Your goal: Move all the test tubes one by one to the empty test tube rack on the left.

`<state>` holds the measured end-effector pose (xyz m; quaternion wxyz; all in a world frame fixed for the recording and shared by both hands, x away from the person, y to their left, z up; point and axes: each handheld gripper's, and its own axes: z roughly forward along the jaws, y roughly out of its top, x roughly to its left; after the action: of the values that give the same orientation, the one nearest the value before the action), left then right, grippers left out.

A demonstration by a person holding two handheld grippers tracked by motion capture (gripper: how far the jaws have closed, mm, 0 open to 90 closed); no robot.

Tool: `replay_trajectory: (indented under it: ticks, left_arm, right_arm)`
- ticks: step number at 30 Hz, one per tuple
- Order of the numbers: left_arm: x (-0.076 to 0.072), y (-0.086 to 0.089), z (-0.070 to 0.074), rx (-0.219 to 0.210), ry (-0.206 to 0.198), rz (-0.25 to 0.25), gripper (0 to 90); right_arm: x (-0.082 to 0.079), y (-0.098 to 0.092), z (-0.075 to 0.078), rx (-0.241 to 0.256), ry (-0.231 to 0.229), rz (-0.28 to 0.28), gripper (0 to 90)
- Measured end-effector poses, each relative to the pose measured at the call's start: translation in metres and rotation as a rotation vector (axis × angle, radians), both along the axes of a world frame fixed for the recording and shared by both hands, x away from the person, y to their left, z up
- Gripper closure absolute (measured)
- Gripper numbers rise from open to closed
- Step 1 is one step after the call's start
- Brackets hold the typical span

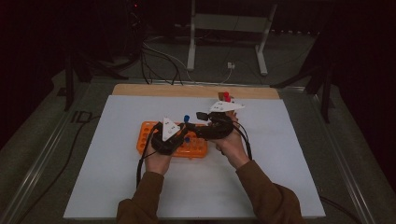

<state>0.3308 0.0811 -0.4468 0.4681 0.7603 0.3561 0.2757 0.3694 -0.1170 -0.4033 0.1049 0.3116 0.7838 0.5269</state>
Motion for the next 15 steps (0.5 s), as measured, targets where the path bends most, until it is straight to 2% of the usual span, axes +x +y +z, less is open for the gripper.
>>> replay_trajectory:
  ticks: [6,13,15]
  left_arm:
    - [-0.002,0.006,-0.002,-0.025,0.013,0.003,77.0]
    - [-0.006,0.013,-0.006,-0.073,0.037,0.009,77.0]
    - [-0.007,0.014,-0.007,-0.072,0.042,0.008,77.0]
  right_arm:
    - [-0.001,-0.002,-0.004,-0.045,-0.018,-0.042,18.7]
    - [-0.002,-0.01,-0.008,-0.078,-0.035,-0.074,9.7]
    - [-0.003,-0.012,-0.009,-0.088,-0.039,-0.079,6.2]
